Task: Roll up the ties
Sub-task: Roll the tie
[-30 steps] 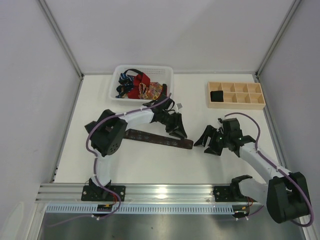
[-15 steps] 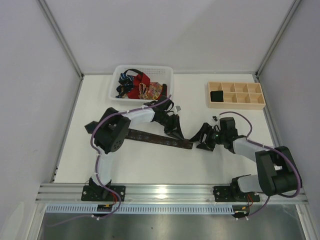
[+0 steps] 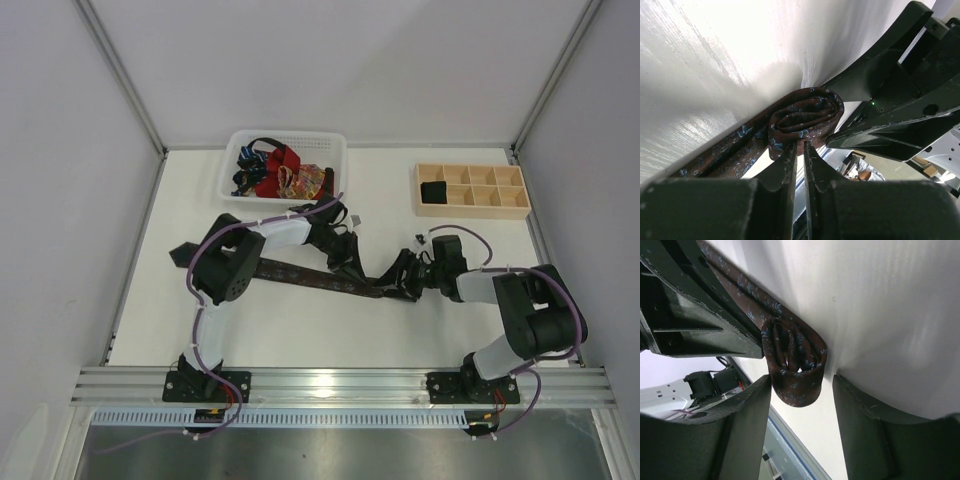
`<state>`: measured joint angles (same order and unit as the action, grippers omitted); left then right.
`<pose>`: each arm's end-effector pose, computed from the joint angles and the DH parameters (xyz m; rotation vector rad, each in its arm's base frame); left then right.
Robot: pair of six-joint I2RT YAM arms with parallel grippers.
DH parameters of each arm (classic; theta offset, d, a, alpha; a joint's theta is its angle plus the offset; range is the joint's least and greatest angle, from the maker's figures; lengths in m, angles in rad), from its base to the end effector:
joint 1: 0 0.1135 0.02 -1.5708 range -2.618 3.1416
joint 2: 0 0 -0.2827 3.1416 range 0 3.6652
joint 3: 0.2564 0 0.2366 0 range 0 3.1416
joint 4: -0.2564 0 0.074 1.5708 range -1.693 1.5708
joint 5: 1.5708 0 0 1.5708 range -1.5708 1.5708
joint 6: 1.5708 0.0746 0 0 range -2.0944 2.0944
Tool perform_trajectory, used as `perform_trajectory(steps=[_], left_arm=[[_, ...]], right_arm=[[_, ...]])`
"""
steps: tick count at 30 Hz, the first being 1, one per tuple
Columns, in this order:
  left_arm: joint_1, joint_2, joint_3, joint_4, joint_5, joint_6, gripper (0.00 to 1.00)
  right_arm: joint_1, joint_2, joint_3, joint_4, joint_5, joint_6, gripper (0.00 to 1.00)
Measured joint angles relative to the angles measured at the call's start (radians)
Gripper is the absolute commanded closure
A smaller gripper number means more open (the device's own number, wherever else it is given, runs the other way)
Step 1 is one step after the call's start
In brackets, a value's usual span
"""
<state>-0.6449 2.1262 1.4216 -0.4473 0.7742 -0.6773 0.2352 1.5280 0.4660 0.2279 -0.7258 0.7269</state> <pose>0.3156 -0.3026 0.1349 -0.1915 -2.7211 1.2292 0.2403 0.1085 0.1292 0.2544 2.5265 1.2944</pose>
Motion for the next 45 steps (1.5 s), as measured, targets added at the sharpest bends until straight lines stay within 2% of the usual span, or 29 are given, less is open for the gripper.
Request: perform_trajectory(steps=[8,24,31,39,42,45], left_arm=[[0.009,0.0,0.0,-0.003,0.0,0.009,0.85],[0.013,0.0,-0.013,-0.011,0.001,0.033,0.85],[0.013,0.0,-0.02,-0.008,0.011,0.033,0.85],[0.013,0.0,-0.024,-0.005,0.015,0.032,0.85],[0.011,0.0,-0.025,-0.003,0.015,0.031,0.85],[0.003,0.002,-0.025,0.003,0.015,0.028,0.84]], right_arm=[[0.049,0.066,0.012,0.066,-0.026,0.053,0.49],[0.065,0.07,0.018,0.084,-0.005,0.097,0.41],[0.066,0.069,0.019,0.08,0.005,0.111,0.44],[0.068,0.069,0.034,0.03,0.037,0.105,0.62],[0.075,0.069,0.082,-0.068,0.06,0.07,0.73],[0.078,0.058,0.148,-0.182,0.095,0.032,0.75]])
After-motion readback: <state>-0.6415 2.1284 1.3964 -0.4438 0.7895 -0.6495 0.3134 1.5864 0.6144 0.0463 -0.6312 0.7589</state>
